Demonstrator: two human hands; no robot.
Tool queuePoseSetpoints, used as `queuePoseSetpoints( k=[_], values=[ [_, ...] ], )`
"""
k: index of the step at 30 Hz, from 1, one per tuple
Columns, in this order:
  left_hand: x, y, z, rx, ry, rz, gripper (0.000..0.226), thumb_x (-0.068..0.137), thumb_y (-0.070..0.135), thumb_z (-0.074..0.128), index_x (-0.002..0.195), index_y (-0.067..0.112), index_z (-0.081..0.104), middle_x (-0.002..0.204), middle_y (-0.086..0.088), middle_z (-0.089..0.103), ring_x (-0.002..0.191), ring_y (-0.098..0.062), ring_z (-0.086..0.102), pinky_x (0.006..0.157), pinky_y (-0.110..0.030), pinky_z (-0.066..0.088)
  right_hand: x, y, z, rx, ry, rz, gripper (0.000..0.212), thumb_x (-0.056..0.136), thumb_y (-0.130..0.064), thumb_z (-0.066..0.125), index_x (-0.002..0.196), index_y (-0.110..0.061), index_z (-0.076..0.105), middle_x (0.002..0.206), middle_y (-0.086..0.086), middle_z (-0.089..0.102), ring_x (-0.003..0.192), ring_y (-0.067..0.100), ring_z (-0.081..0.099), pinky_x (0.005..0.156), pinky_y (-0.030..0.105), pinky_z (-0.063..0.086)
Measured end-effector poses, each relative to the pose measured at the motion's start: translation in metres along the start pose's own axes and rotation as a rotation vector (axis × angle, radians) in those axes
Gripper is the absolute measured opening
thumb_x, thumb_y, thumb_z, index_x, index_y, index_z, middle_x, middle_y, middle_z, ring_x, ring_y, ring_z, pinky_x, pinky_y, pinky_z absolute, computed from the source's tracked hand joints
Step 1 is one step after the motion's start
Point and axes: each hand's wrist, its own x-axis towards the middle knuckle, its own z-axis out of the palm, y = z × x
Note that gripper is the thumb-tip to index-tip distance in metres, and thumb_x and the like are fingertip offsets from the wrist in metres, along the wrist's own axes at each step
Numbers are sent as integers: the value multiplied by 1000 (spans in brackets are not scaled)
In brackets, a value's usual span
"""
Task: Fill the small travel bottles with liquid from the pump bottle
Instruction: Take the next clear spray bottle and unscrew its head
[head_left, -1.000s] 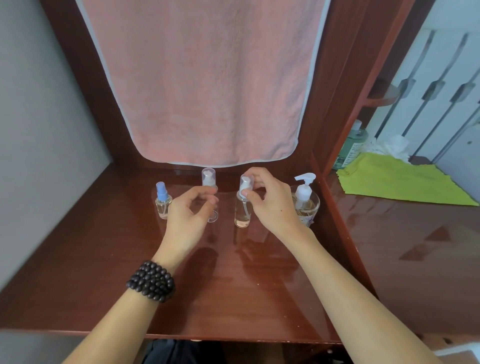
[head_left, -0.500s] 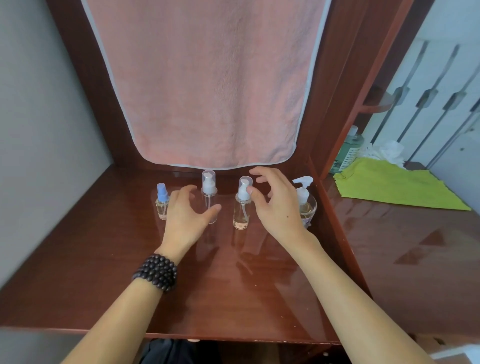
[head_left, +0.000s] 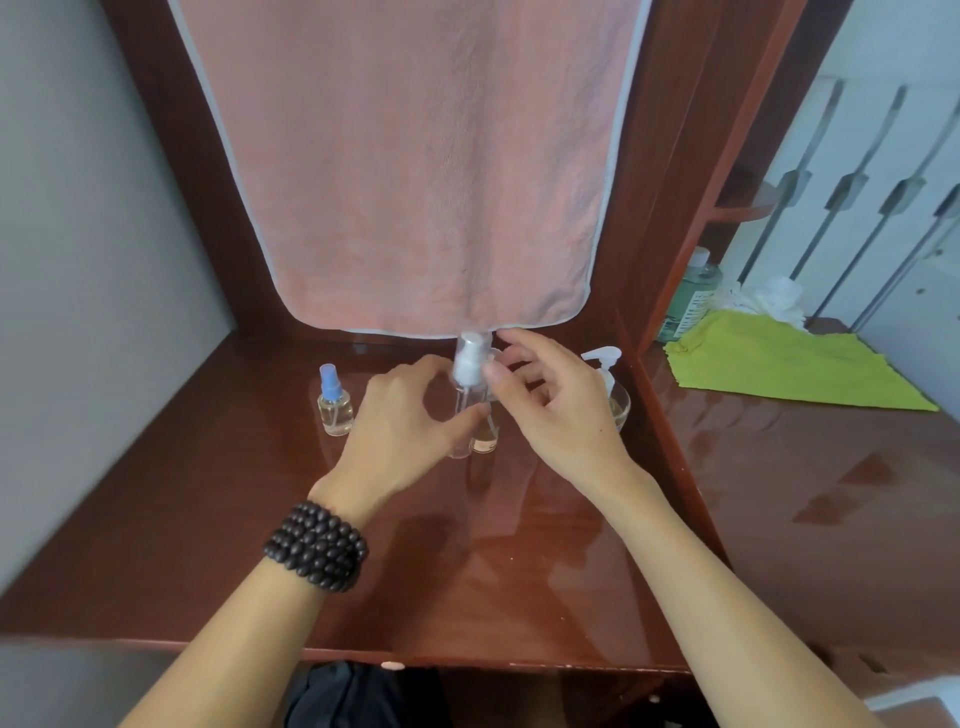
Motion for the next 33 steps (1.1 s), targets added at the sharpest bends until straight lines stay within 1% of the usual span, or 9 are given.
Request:
queuePoseSetpoints(
  k=[5, 9, 12, 16, 19, 23, 28, 30, 33],
  values=[
    [-8, 22, 7, -168, -197, 79, 25, 76, 35, 84, 93, 24, 69, 77, 10, 72, 75, -8, 70, 69, -23, 54, -12, -14, -25, -46, -48, -11, 20, 83, -30, 81, 101, -24, 74, 81, -11, 70, 69, 6, 64, 61, 14, 44],
    [-14, 29, 23, -192, -299, 139, 21, 78, 37, 84, 89, 27, 69, 73, 13, 70, 70, -3, 67, 67, -18, 49, -17, -5, -51, -114, -111, 127, 19, 84, -36, 79, 95, -21, 73, 75, -8, 70, 67, 8, 66, 67, 26, 54],
    [-16, 28, 31, -225, -363, 149, 23, 80, 39, 83, 96, 27, 72, 81, 12, 73, 79, -9, 70, 76, -28, 55, -22, -2, -58, -142, -143, 132, 11, 87, -35, 76, 89, -24, 72, 77, -8, 71, 70, 10, 67, 71, 28, 54],
    [-24, 14, 36, -249, -495, 154, 19, 83, 32, 83, 98, 25, 72, 86, 6, 75, 83, -13, 72, 84, -35, 57, -18, -7, -78, 102, -104, 143, 14, 90, -32, 70, 83, -20, 68, 92, 1, 75, 88, 28, 71, 85, 42, 55],
    [-29, 3, 32, -329, -456, 75, 24, 84, 23, 83, 105, 29, 72, 93, 5, 77, 89, -13, 74, 90, -34, 56, -18, -7, -86, 165, -141, 212, 10, 89, -18, 74, 92, -12, 67, 100, 2, 74, 89, 18, 72, 81, 32, 54],
    [-21, -4, 23, -311, -397, 69, 23, 85, 20, 81, 103, 29, 71, 94, 8, 77, 91, -10, 73, 90, -31, 56, -29, 5, -70, 100, -188, 354, 26, 81, -24, 81, 102, -31, 68, 99, -2, 68, 88, 17, 69, 78, 35, 53],
    [-10, -12, 18, -243, -230, 45, 24, 89, 32, 76, 111, 31, 67, 94, 15, 75, 91, -4, 70, 84, -27, 54, -56, 18, -49, -35, -382, 417, 27, 98, -31, 57, 124, -37, 64, 92, -8, 65, 82, 3, 62, 82, 19, 49],
    [-10, -13, 19, -256, -173, 15, 29, 88, 32, 76, 116, 30, 67, 97, 15, 75, 94, -4, 69, 86, -24, 53, -66, 26, -39, -99, -386, 410, 24, 99, -29, 54, 120, -33, 66, 94, -1, 66, 75, 0, 59, 78, 20, 49],
    [-11, -11, 20, -276, -143, 4, 31, 87, 30, 78, 116, 31, 67, 97, 14, 75, 93, -5, 70, 87, -27, 55, -79, 46, -27, -181, -339, 350, 7, 95, -23, 63, 99, -28, 65, 94, 0, 67, 75, 5, 63, 72, 23, 51]
  ],
)
